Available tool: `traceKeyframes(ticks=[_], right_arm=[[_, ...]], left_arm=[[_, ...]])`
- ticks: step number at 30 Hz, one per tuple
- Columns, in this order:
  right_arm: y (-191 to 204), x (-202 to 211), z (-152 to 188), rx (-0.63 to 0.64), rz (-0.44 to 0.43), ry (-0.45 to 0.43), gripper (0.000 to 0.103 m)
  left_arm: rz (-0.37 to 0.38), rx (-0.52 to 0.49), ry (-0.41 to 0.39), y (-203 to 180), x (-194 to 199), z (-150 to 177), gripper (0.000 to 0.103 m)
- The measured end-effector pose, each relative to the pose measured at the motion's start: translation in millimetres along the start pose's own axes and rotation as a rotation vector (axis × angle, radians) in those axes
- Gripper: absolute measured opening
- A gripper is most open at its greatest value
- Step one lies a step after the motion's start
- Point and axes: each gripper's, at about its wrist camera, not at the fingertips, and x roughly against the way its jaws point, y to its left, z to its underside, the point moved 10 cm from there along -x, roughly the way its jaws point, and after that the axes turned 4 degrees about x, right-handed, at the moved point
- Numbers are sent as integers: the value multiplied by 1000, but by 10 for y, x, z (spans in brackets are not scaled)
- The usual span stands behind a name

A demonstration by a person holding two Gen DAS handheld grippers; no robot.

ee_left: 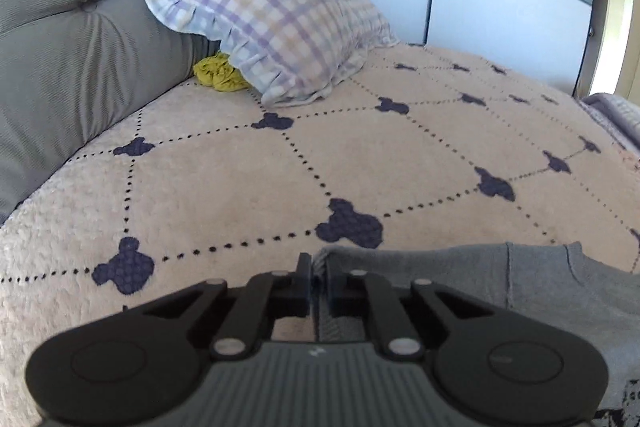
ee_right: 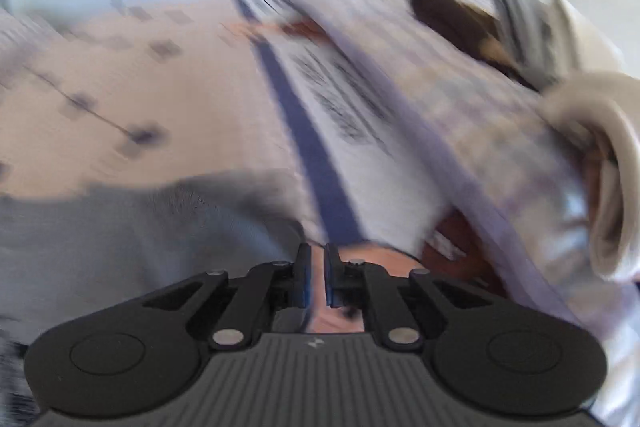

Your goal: Fold clothes

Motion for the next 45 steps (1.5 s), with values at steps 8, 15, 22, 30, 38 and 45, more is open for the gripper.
traceKeyframes(ticks=[8,15,22,30,38,45], right_arm=[[-59,425,773,-35,-218,18,42],[-180,1364,1942,-50,-607,142,47],[39,1872,2662,34,-829,204,48],[307,1861,2518,-83,-919,166,30],[629,2782,1900,-8,-1144,15,39],[236,2200,2366,15,-921,246,40]], left_arm=[[121,205,87,482,582,578,8],[-20,188,65,1406,984,715,8],[307,51,238,882,1814,1596,15],[463,1,348,378,2194,2387,16],[448,33,314,353,2260,2280,3],[440,25,290,469,2326,2325,3]])
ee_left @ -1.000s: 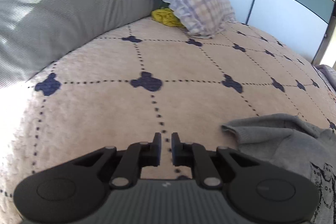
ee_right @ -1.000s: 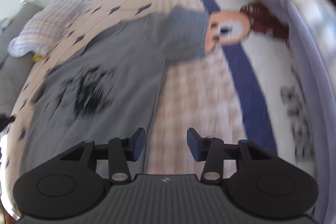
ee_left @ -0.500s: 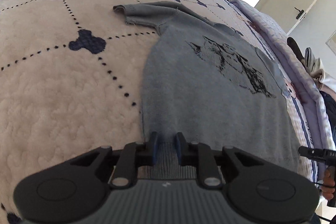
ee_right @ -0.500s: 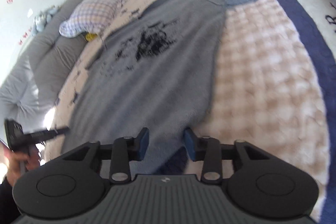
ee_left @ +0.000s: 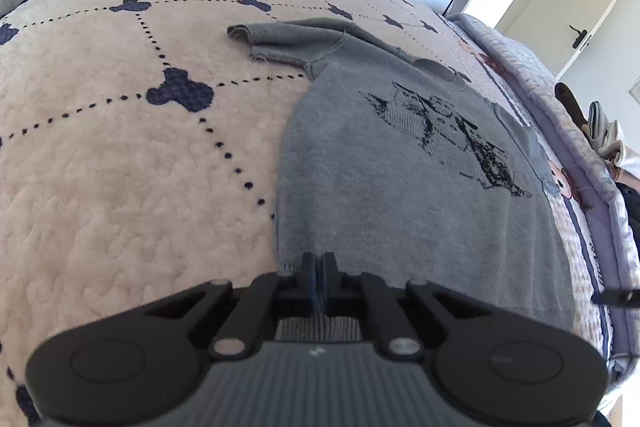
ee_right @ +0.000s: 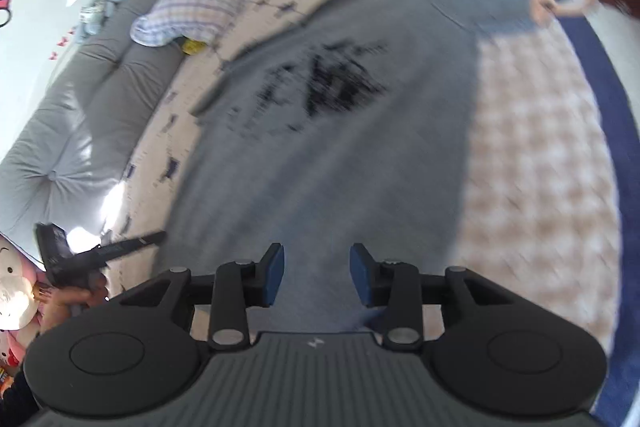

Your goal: Fold clothes

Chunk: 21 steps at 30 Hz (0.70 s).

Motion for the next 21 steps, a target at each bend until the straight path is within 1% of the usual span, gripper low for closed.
traceKeyframes(ticks=[3,5,6,7,8,10,11,12,13,14,17,18,19,21], right_arm=[[-401,108,207,-13,75,-25,41],[-512,43,220,-43,63,-54,41],[-567,12,226,-58,58,-69,41],[-623,-20,233,-74,52,-84,42],[-671,-53,236,-88,44,-98,44],[-590,-158,164,-97,-24,-106,44],[-551,-210,128,-102,-56,-109,45],[-508,-269,94,-103,-66,-98,45],[-428,-309,47,-74,-67,-85,45],[-349,-343,0,-44,-70,-73,44],[-72,-221,-149,47,-133,-111,45],[20,-181,-196,77,-153,-124,45],[95,-159,-230,108,-164,-127,48],[152,-188,-270,150,-155,-112,49]], left_arm=[[10,-8,15,-10,-9,19,4],[18,-12,49,-23,-62,66,14],[24,-12,63,-28,-84,84,23],[32,-3,67,-27,-95,84,26],[41,6,71,-25,-105,84,26],[42,9,74,-25,-127,78,25],[35,2,75,-30,-137,74,18],[24,-15,72,-44,-139,70,12],[19,-24,67,-54,-132,53,5],[16,-27,60,-59,-120,32,4],[41,17,25,-44,-35,-79,3],[32,15,13,-36,-19,-116,3],[19,10,4,-25,-17,-154,3],[7,13,-4,-6,-31,-214,3]])
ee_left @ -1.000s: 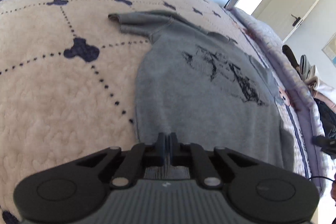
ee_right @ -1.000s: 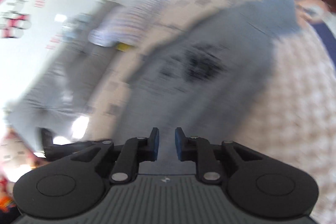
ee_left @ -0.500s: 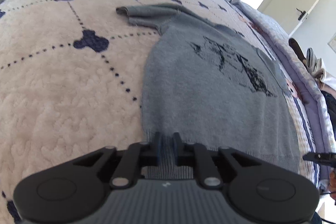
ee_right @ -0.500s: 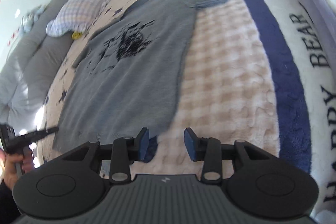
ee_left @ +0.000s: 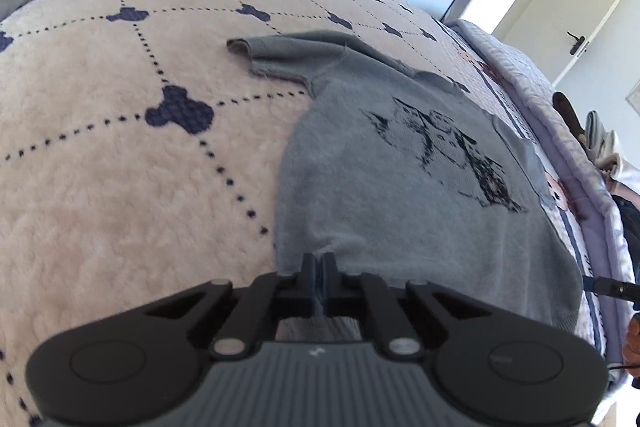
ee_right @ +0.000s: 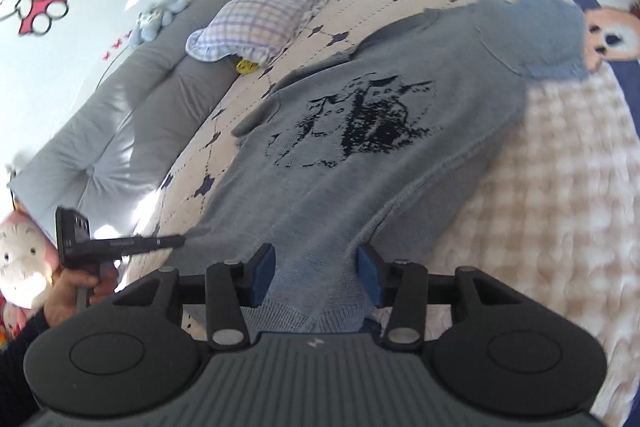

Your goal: Fold clothes

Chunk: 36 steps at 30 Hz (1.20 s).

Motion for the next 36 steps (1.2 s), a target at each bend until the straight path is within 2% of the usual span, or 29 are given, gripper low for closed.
traceKeyframes(ticks=[4,7,10,15,17,19,21,22,23,27,31,33,36], right_arm=[[-155,-207,58,-2,73,67,49],[-216,-292,255,11,73,130,50],[-213,-201,435,40,47,131,52],[-187,-8,749,20,-65,152,52],[-87,-22,789,35,-96,154,48],[-28,-72,773,52,-82,155,45],[27,-116,743,63,-69,155,33],[52,-115,730,67,-64,152,18],[72,-100,716,76,-51,145,11],[149,120,670,63,-17,90,9],[357,451,605,64,-18,28,8],[524,600,595,106,-12,38,7],[592,687,609,145,12,51,11]], left_arm=[[-5,-3,33,-26,-93,35,3],[-16,-10,48,-10,-108,123,3],[-6,19,59,49,-79,168,3],[5,2,88,60,-60,206,5],[-8,2,105,68,-111,229,5],[-14,12,102,65,-126,231,5],[-13,6,84,53,-90,217,3],[-9,4,77,49,-66,210,3],[-2,10,72,53,-37,203,2],[28,30,62,70,87,190,2],[34,-8,39,54,235,189,2],[-2,-36,23,105,263,173,2],[-11,-38,29,160,238,195,2]])
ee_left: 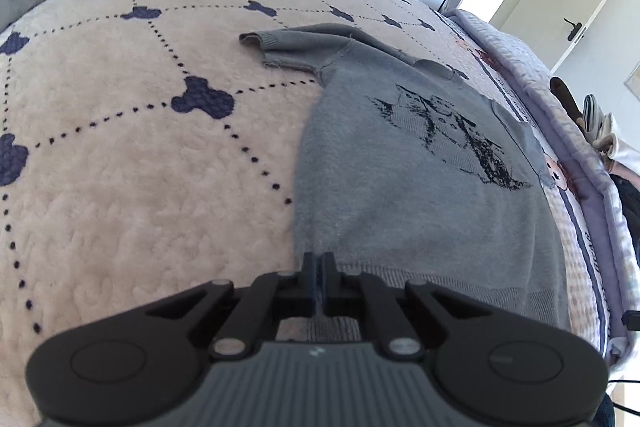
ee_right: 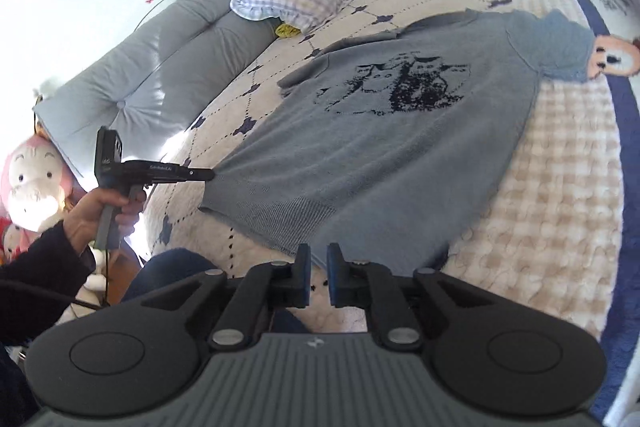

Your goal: Fold clothes

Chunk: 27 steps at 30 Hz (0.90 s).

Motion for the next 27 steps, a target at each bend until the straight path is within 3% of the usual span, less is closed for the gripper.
traceKeyframes(ticks=[2,5,6,8,10,12,13,14,15,19,21,27], right_arm=[[-169,-30,41,-22,65,12,12],[-683,-182,201,-171,187,56,17],[-748,-243,239,-211,175,52,19],[-802,-367,311,-295,126,47,39],[-694,-479,359,-334,52,49,43],[-640,-604,420,-348,52,78,41],[-660,-649,458,-349,83,92,32],[-673,-672,469,-341,109,89,12],[-682,-647,469,-334,122,78,9],[-674,-541,473,-338,117,53,7],[-716,-484,478,-360,113,44,8],[-751,-537,549,-435,101,31,12]], left_arm=[[-3,2,8,21,-23,30,2],[1,-9,19,-5,-34,96,2],[-7,-12,26,6,-35,120,2],[-22,-13,33,51,-30,152,2],[-23,3,40,117,-23,169,2],[0,26,58,159,-37,200,3],[16,37,70,164,-50,223,3],[24,50,74,174,-55,232,3],[30,59,76,177,-55,234,5],[54,92,78,140,-67,224,32],[57,83,74,77,-79,223,38],[1,47,66,-63,-185,263,37]])
